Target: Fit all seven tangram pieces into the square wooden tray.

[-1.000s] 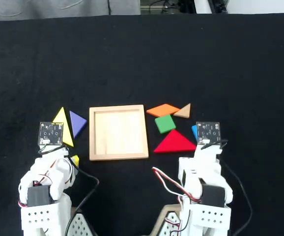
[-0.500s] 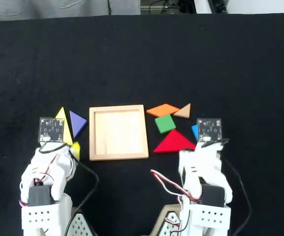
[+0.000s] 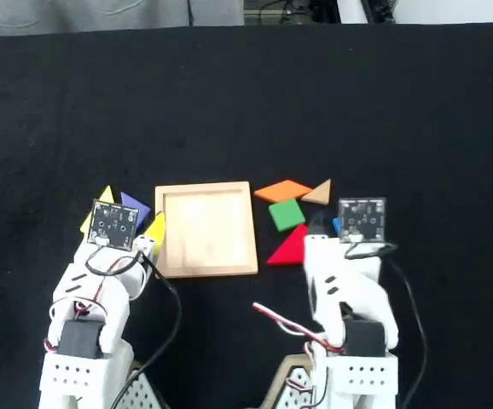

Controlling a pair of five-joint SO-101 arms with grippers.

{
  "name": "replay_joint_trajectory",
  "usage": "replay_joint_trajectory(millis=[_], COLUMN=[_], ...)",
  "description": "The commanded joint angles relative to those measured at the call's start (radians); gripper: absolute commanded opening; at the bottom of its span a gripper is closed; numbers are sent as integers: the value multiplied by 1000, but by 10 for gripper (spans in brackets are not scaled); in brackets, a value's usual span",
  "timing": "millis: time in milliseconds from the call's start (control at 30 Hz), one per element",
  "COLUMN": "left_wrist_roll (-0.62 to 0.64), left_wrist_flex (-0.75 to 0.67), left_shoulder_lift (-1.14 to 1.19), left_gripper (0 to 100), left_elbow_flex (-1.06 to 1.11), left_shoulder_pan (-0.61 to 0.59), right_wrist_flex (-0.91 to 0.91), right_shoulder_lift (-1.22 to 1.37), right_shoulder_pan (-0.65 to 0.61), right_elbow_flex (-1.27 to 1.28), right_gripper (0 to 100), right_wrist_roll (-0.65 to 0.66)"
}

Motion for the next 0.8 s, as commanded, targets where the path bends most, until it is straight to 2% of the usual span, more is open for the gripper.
replay_joint_trajectory(millis=[0,133,233,333,633,767], left_wrist_roll=[-80,-239,-222,-219,0,9], left_wrist_flex=[78,100,100,100,51,51], left_shoulder_lift=[-9,-9,-9,-11,-38,-41], left_gripper=[206,203,203,202,202,202], left_elbow_flex=[19,19,19,7,-10,-10], left_shoulder_pan=[-16,-42,-56,-105,-291,-303], right_wrist_flex=[12,9,15,8,8,8], right_shoulder_lift=[-74,-79,-74,-81,-81,-81], right_shoulder_pan=[-71,-152,-230,-258,-258,-256], right_elbow_flex=[-1,-1,-1,-4,-59,-199], right_gripper=[123,123,121,121,124,124], right_wrist_roll=[-3,-3,-3,-3,-2,-2])
